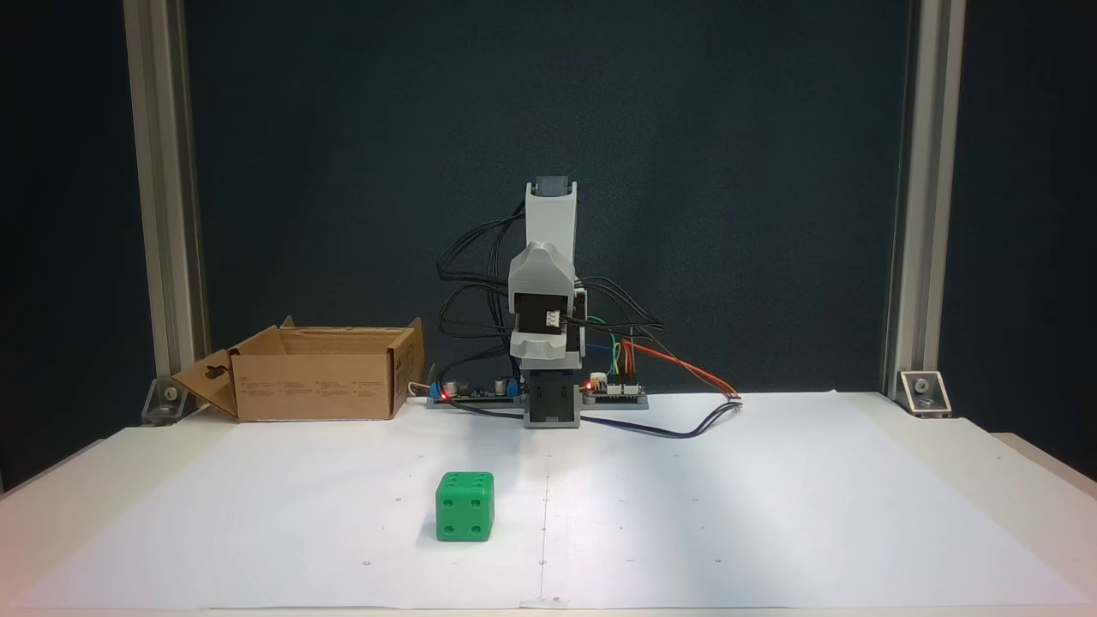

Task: Grasp a green dice and put it in the bin.

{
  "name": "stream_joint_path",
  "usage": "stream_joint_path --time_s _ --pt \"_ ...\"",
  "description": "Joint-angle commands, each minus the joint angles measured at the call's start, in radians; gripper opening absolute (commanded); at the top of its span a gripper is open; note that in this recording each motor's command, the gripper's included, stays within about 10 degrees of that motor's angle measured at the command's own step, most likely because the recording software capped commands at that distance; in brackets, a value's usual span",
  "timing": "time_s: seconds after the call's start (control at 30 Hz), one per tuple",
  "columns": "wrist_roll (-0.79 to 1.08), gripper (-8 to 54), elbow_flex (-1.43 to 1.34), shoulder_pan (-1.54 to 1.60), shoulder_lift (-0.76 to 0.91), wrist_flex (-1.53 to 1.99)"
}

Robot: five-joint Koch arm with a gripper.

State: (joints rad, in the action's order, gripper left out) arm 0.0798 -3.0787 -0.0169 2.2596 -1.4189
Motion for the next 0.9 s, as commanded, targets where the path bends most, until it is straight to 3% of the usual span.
stream_joint_path --time_s 0.0,0.53,0.87 --pt "-0.020 44.4 -0.051 -0.005 0.104 -0.015" --pt "-0.018 43.8 -0.049 0.005 0.106 0.002" --pt "-0.018 44.2 0.264 0.005 0.107 0.555"
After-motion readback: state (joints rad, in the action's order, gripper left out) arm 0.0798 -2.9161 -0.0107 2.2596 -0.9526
